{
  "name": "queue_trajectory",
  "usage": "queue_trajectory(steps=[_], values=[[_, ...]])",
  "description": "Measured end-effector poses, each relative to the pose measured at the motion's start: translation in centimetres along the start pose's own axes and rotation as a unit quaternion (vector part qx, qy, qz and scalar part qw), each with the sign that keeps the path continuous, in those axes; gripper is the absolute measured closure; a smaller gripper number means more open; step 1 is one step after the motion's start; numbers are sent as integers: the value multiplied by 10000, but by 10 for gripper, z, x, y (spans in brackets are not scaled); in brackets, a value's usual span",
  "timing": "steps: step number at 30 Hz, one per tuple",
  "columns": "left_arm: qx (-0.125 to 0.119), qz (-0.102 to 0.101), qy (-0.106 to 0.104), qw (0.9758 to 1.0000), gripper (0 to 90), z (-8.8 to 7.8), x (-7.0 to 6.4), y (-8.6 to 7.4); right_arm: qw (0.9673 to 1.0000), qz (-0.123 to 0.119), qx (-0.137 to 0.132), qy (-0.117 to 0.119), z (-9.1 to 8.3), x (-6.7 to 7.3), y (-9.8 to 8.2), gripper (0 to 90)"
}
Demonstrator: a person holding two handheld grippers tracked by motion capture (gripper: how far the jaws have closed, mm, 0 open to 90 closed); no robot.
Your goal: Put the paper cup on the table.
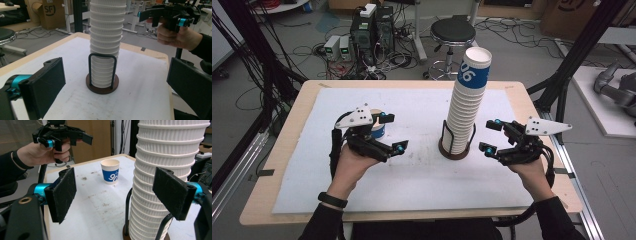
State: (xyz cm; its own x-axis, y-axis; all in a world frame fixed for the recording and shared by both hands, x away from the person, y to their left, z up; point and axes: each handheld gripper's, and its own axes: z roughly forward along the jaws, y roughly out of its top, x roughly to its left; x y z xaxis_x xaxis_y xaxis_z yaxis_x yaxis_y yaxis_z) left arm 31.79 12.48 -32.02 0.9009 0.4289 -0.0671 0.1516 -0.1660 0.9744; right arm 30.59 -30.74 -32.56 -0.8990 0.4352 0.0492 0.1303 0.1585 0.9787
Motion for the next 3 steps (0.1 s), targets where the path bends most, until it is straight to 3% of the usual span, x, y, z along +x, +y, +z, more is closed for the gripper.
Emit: queue_trajectory(steps=[3], values=[[-8, -1, 6, 10000, 18, 0, 0, 0, 10000, 1, 0, 12, 0, 0, 0, 196]])
